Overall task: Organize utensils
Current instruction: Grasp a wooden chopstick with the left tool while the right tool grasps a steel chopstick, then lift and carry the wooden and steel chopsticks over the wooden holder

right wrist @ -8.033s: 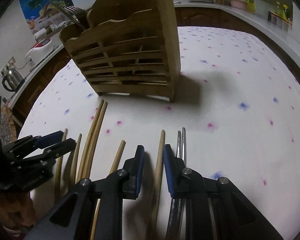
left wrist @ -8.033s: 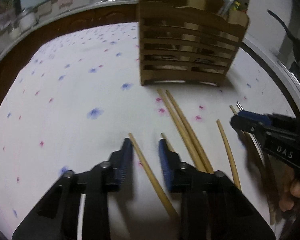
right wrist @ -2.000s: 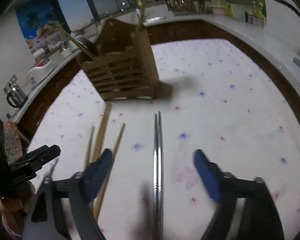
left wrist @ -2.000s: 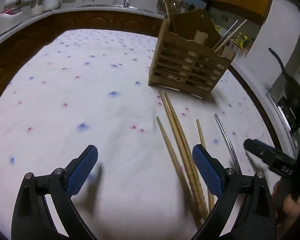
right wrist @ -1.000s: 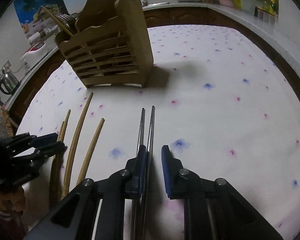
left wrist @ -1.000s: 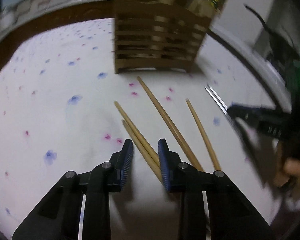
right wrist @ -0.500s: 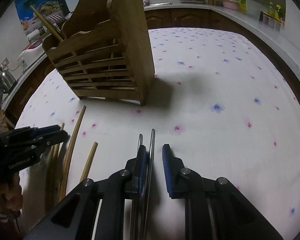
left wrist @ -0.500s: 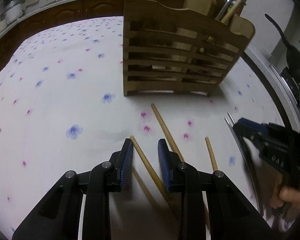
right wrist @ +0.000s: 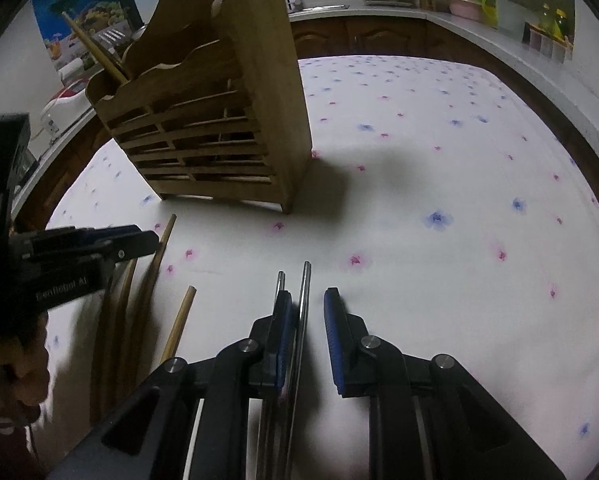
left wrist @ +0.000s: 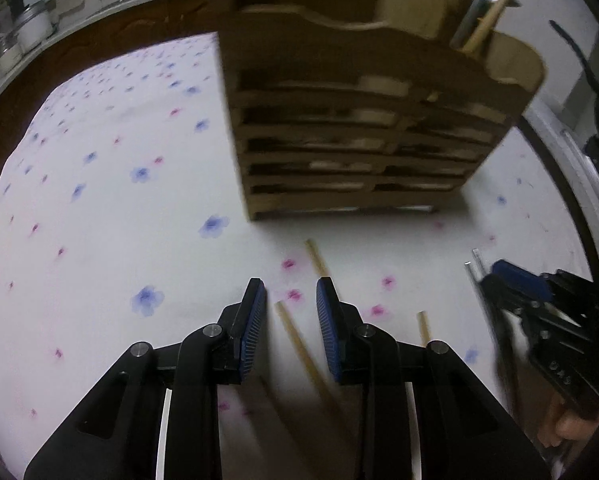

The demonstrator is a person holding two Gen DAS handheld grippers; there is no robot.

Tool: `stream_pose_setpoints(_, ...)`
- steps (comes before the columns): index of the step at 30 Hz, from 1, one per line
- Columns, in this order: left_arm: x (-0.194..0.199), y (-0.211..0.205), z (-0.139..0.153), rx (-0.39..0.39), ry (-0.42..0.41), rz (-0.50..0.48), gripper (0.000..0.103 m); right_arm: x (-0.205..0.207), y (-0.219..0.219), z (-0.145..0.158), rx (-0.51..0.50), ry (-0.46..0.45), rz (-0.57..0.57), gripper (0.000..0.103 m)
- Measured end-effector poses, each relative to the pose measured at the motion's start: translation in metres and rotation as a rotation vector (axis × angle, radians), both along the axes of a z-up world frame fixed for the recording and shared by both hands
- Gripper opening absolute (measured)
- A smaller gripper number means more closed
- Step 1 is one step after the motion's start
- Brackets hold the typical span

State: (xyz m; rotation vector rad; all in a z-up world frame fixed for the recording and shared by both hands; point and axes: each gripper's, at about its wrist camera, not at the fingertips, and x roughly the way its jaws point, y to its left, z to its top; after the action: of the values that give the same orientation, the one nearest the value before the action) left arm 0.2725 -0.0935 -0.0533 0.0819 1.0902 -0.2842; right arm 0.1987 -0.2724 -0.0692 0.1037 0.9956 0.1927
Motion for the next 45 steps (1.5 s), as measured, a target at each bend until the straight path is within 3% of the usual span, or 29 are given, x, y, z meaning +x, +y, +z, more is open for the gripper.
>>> stream_pose_setpoints(4,-0.005,0.008,-0.001,-0.028,0.003,-0.001,0.028,-0.002,-0.002,-0.001,0.016,-0.007,0.005,0.019)
stream_pose_setpoints(9,-0.012,-0.001,-0.004,0.047,-0.045,-0.033,0.027,-0.002,0.0,-0.001,-0.005,-0.009,0.004,0.019)
stream_pose_setpoints(10,-0.012,-0.003,-0.004,0.048,-0.052,-0.041,0.023,-0.002,0.003,-0.001,-0.022,-0.013,0.008,0.019)
stream_pose_setpoints(12,-0.009,-0.005,-0.002,0.025,-0.056,-0.048,0.012,-0.003,0.008,-0.001,-0.054,-0.019,0.011,0.019)
stream_pose_setpoints(14,-0.01,-0.004,0.0,0.002,-0.049,-0.045,0.007,-0.003,0.011,-0.001,-0.084,-0.028,0.014,0.017)
stream_pose_setpoints(16,-0.011,0.002,0.003,-0.067,-0.031,-0.037,0.006,-0.003,0.012,0.0,-0.108,-0.035,0.006,0.006)
stream_pose_setpoints(20,-0.031,0.011,0.029,-0.14,-0.102,-0.041,0.004,-0.009,0.0,0.006,-0.022,-0.023,-0.026,0.004)
stream_pose_setpoints(27,-0.087,0.034,0.103,-0.267,-0.254,-0.085,0.004,-0.051,-0.01,0.067,0.075,-0.161,-0.039,0.004)
stream_pose_setpoints(34,-0.139,0.068,0.164,-0.339,-0.389,-0.089,0.004,-0.083,-0.011,0.132,0.11,-0.317,-0.025,0.004)
stream_pose_setpoints(45,-0.168,0.094,0.212,-0.394,-0.538,-0.069,0.004,-0.101,0.001,0.196,0.118,-0.485,-0.006,0.004)
